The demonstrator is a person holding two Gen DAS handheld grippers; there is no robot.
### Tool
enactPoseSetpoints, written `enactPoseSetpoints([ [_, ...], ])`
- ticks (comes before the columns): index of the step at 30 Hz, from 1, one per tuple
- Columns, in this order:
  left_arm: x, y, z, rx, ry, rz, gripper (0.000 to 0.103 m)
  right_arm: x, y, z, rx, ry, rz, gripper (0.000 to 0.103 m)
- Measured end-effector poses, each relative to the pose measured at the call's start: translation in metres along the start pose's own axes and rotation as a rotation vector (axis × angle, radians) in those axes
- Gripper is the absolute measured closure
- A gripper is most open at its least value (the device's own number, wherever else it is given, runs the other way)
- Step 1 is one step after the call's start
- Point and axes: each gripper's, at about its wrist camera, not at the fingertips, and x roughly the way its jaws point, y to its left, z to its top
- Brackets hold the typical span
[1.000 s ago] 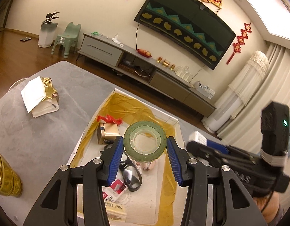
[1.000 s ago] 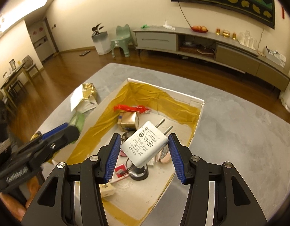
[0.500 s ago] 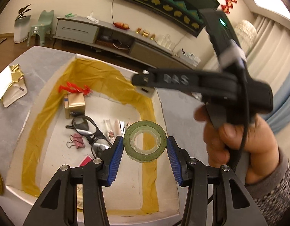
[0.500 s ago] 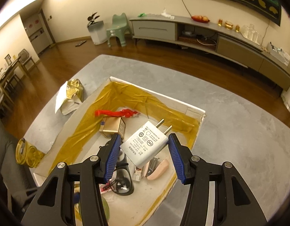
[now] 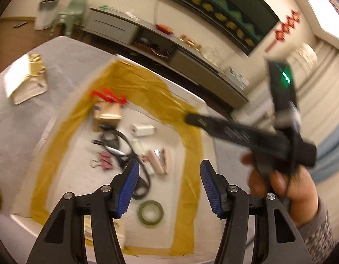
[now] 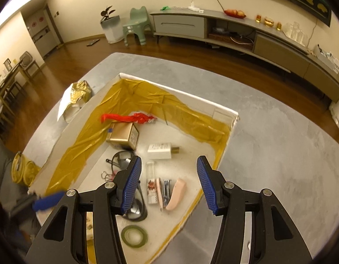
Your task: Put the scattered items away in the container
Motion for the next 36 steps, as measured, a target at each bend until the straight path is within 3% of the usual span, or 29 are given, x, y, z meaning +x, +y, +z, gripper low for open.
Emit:
enactPoseSetpoints([
  [4,-0.014,0.024,0.009,-0.096,-0.050,0.013,0.044,-0.011,0.013,-0.011,-0.036,0.007,-0.006,0.047],
  [7,-0.018,0.027,0.011,-0.107,-0.060,0.011,0.044,-0.020,0.031,-0.023,-0.112,0.014,-0.035,0.047],
  [13,-0.020,0.016,0.010,-0.065,-0.065,0.019,0.044,-0.038,0.056,-0.048,-0.219,0.013,-0.097,0.047],
  [19,-0.037,-0.005,0.005,0.013,-0.103,0.045,0.044,-0.061,0.059,-0.068,-0.235,0.001,-0.171,0.047],
  [25,-0.062,-0.016,-0.007,0.074,-0.138,0.073,0.044,-0.071,0.067,-0.092,-0.248,0.061,-0.121,0.047],
  [30,-0.076,-0.024,-0.020,0.117,-0.151,0.084,0.044,-0.075,0.087,-0.114,-0.302,0.089,-0.135,0.048],
  [36,-0.090,-0.027,-0.025,0.140,-0.177,0.095,0.044,-0.090,0.103,-0.125,-0.322,0.065,-0.118,0.049],
])
